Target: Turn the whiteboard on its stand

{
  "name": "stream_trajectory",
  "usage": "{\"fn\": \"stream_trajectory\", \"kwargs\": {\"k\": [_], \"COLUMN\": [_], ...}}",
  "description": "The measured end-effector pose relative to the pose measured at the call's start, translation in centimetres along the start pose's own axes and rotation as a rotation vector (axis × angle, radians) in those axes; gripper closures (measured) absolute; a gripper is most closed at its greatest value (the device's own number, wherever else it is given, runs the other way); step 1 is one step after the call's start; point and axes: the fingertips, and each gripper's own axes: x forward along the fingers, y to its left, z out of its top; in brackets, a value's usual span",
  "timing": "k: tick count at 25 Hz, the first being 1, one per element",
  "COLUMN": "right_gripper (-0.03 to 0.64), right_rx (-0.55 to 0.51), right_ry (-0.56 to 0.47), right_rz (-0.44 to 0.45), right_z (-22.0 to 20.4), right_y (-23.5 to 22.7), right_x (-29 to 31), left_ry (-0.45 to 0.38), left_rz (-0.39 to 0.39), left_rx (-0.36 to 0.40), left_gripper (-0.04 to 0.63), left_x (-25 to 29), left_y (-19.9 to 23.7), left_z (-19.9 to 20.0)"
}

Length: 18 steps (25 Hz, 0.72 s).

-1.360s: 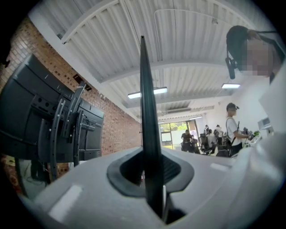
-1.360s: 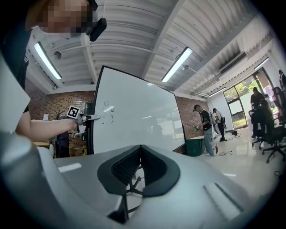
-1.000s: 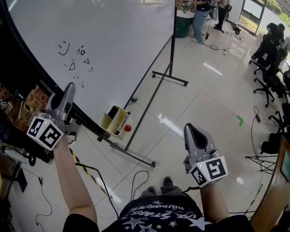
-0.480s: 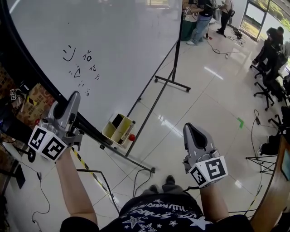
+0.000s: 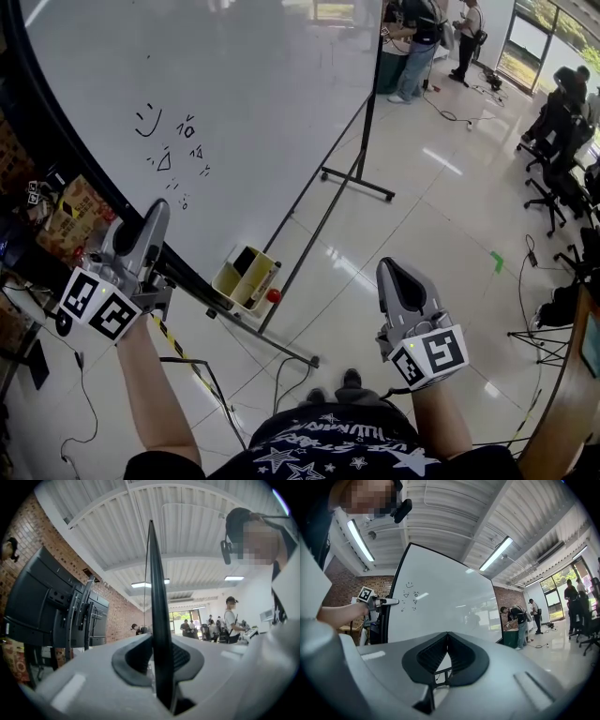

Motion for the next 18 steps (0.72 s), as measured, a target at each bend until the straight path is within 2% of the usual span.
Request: {"fn": "stream_trajectory", "kwargs": {"k": [4,6,9,12,15,18], "right_gripper": [0.609,0.609,0.609,0.609,0.609,0.609], "right_rx": [-0.001,0.001,0.002,0.000,0.001,0.007], "right_ry": [0.000,0.003,0.004,0.000,-0.006,-0.002], "right_rz": [0.005,0.009,0.022,0.035,0.049,0.062], "right_z": [0.1,0.2,0.2,0.3,0.5,0.4], "right_y": [-0.2,-0.3,-0.6,-0.8,-1.0,-1.3], "right_x": [0.2,0.2,0.1,0.4,0.6,0.7], "left_ry": [-0.004,-0.006,0.017,0.034,0.067,0.054], "left_rz": [0.010,0.049,0.137,0.172,0.198,0.224], "left_rx": [0.011,0.037,0.090,0.094,0.103,0.096], "left_gripper": [0.543,0.536,0.437,0.363,0.345,0.345], "left_x": [0.1,-0.3,-1.5,-2.8,-3.9,-4.9], "left_y": [0.1,0.3,0.5,0.1,-0.8,-2.3], "left_z": [0.0,-0.1,-0.5,-1.2,-2.1,-2.3]}}
